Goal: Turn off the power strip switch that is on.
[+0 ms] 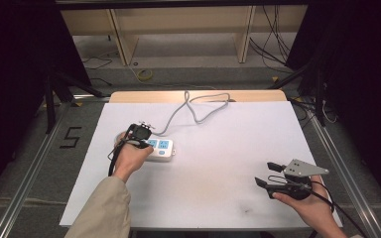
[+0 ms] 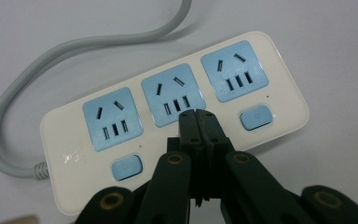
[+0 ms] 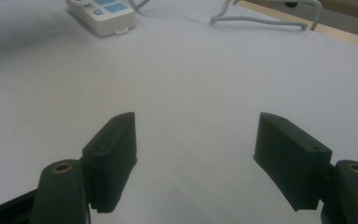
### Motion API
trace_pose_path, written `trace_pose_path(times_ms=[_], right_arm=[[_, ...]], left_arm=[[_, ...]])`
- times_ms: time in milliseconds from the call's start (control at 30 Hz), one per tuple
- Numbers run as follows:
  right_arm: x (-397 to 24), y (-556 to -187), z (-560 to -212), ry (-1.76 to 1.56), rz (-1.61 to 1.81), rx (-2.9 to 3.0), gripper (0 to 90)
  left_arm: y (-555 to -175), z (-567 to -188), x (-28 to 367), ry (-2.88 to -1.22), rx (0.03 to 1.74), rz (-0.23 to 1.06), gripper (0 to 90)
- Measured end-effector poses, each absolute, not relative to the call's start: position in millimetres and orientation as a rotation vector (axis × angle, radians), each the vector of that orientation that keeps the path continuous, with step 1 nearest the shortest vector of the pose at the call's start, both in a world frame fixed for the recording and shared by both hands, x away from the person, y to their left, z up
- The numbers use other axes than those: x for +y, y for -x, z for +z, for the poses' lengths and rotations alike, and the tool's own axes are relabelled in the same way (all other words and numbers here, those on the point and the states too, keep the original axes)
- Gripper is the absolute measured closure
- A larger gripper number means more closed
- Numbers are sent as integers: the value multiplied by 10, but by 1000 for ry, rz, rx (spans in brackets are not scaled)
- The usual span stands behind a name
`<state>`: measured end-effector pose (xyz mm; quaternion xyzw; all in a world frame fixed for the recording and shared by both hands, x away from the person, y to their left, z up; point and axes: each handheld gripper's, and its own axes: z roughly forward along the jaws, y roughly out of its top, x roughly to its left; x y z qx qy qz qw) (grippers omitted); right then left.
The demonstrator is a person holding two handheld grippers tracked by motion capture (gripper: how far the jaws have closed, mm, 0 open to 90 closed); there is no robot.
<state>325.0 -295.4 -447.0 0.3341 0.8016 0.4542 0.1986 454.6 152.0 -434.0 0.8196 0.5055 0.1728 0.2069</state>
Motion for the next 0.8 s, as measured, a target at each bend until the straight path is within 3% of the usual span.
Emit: trace_pose_path(times_ms=[800], right_arm=[[-2950,-3254,-4479,-927,1266,2253,298]], left_arm=[[-4669,-4305,1443,-2327,1446,410,899]])
